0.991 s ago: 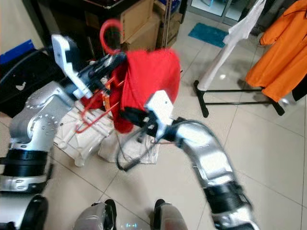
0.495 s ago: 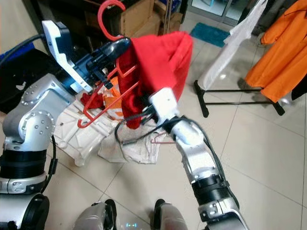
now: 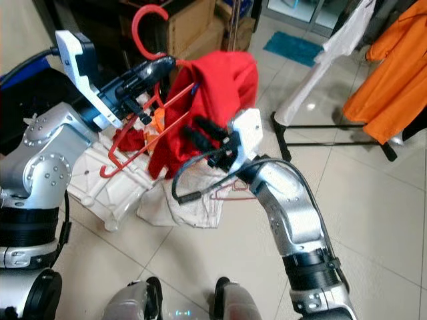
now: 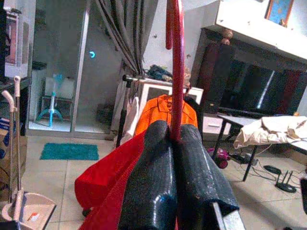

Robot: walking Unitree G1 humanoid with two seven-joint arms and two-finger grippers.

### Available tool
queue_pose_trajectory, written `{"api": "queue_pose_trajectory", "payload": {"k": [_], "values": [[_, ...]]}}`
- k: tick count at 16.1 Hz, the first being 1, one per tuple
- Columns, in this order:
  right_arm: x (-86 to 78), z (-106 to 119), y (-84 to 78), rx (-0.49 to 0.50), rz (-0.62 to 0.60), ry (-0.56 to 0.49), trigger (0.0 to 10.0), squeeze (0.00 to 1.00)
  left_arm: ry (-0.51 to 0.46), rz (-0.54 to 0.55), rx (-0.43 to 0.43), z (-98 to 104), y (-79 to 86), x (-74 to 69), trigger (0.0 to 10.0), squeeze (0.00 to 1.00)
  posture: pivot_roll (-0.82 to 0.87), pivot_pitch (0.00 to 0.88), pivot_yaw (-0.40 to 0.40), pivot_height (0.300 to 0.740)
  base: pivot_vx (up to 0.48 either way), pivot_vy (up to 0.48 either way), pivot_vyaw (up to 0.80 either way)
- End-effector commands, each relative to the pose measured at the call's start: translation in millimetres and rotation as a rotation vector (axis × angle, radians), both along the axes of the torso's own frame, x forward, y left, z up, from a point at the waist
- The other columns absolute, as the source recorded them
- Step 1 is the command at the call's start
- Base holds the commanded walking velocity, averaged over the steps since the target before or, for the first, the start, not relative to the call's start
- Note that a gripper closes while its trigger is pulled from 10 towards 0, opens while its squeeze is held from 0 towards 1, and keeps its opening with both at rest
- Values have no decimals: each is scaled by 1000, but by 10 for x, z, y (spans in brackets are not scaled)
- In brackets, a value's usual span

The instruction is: Hang hanger

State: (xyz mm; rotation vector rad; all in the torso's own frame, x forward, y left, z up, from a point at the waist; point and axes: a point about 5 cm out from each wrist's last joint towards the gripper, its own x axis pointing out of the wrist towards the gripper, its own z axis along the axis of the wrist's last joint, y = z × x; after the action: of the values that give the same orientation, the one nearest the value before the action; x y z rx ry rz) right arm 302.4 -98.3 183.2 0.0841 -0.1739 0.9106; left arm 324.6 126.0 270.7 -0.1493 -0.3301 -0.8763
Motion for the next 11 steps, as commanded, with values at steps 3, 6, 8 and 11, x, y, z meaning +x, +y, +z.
{"api": "queue_pose_trajectory", "payload": {"k": [3,6,8,11], "values": [[-143,44,15,-59,99,-15,10000,1000,-57,-1,-15,99,-12,16,10000,0,-128,159,-39,740,0,0,0],[-91,332,-176,-149,87,-131,10000,0,-66,-11,1,75,-3,8,10000,0,-127,152,-43,740,0,0,0],[11,625,-350,-198,60,-234,10000,0,-64,-10,33,27,30,19,10000,0,-127,144,-48,740,0,0,0],[83,879,-464,-245,50,-318,10000,0,-68,-9,64,-3,60,15,10000,0,-121,138,-51,740,0,0,0]]}}
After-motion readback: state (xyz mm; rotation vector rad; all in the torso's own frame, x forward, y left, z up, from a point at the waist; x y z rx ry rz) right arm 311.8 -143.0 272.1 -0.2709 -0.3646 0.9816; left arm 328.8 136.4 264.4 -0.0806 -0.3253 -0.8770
